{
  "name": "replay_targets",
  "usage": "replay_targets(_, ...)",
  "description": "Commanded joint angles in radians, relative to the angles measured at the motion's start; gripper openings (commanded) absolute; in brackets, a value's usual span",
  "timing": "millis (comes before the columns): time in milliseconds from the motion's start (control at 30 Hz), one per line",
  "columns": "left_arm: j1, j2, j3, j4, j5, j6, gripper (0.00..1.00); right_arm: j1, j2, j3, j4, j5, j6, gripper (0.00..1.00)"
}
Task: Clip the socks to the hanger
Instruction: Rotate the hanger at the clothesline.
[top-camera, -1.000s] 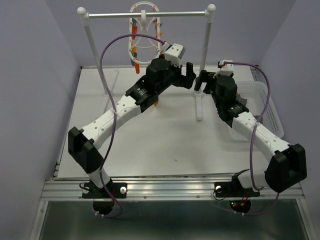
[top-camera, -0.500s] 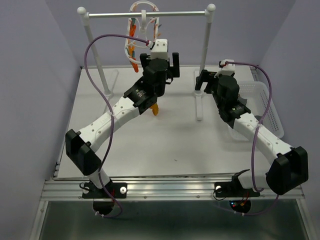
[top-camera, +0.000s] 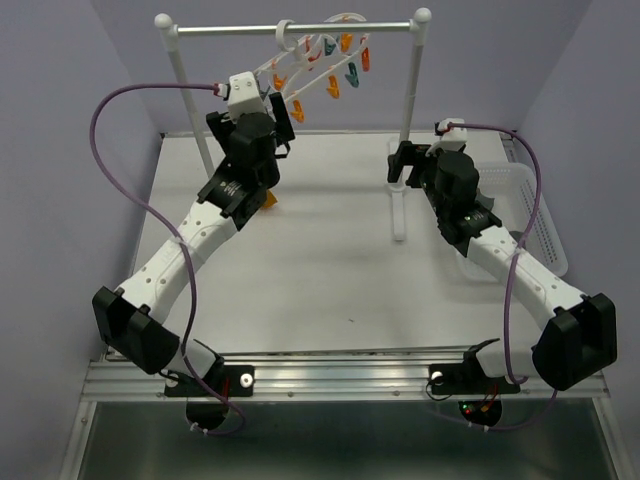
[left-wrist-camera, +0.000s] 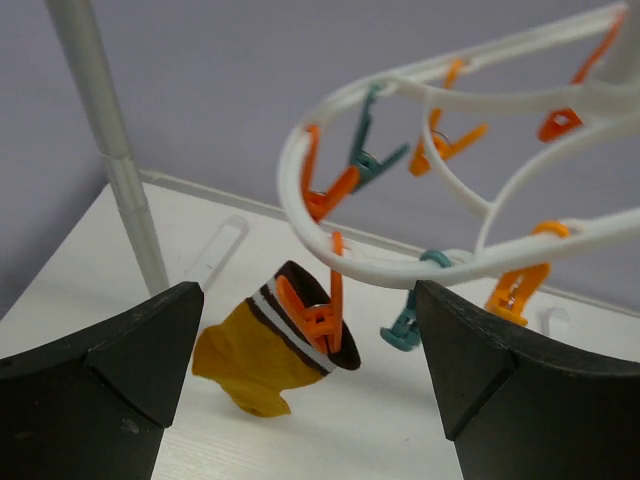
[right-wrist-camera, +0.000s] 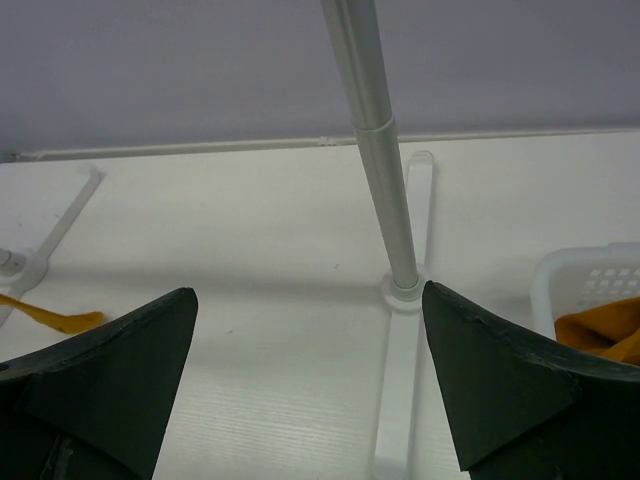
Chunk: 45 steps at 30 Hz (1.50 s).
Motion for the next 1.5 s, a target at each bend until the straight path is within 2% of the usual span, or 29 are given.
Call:
replay_targets(0,0.063,-0.072,-0.024,0.093,0.002,-0.01,0.99,-0.001,-0.039,0.003,0.059,-0.025,-0.011,1.0)
replay_targets(200,0.134,-0.051,0.012,0.115,0.079,0.015,0.99,-0.001,-0.048,0.0,0.06,-0.041,-0.014,1.0)
replay_targets(367,0.151,-0.034,0.02,0.121,0.132,0.016,0.99,-0.001,-0.054,-0.002,0.06,-0.062,-0.025,1.0)
replay_targets(533,0.157,-0.022,0.046,0.09,0.117,0.001,0.99,-0.001,-0.06,-0.006,0.06,-0.079,-0.021,1.0)
replay_targets(800,0.158,-0.124,-0.055,0.124,0.122,-0.011,0.99,-0.001,-0.054,0.007,0.059,-0.155,-0.037,1.0)
replay_targets(967,0.158,-0.198,-0.115,0.113,0.21,-0.001,0.99,-0.001,-0.044,0.021,0.059,-0.177,-0.039,1.0)
replay_targets(1133,0.158,-0.233,-0.107,0.049,0.152,0.016,0.99,-0.001,-0.043,0.03,0.059,-0.199,-0.047,1.0)
replay_targets(1267,0.157,-0.256,-0.1,0.029,0.022,0.015,0.99,-0.001,-0.044,0.036,0.059,-0.199,-0.059,1.0)
replay_targets(1300,0.158,-0.259,-0.097,0.02,0.028,0.013,0.99,-0.001,-0.043,0.046,0.059,-0.191,-0.059,1.0)
replay_targets(1433,0.158,-0.31,-0.145,0.039,0.238,0.012,0.99,-0.001,-0.045,0.063,0.057,-0.168,-0.056,1.0)
replay_targets(1467,0.157,-0.316,-0.161,0.048,0.357,0.021,0.99,-0.001,-0.044,0.063,0.057,-0.169,-0.056,1.0)
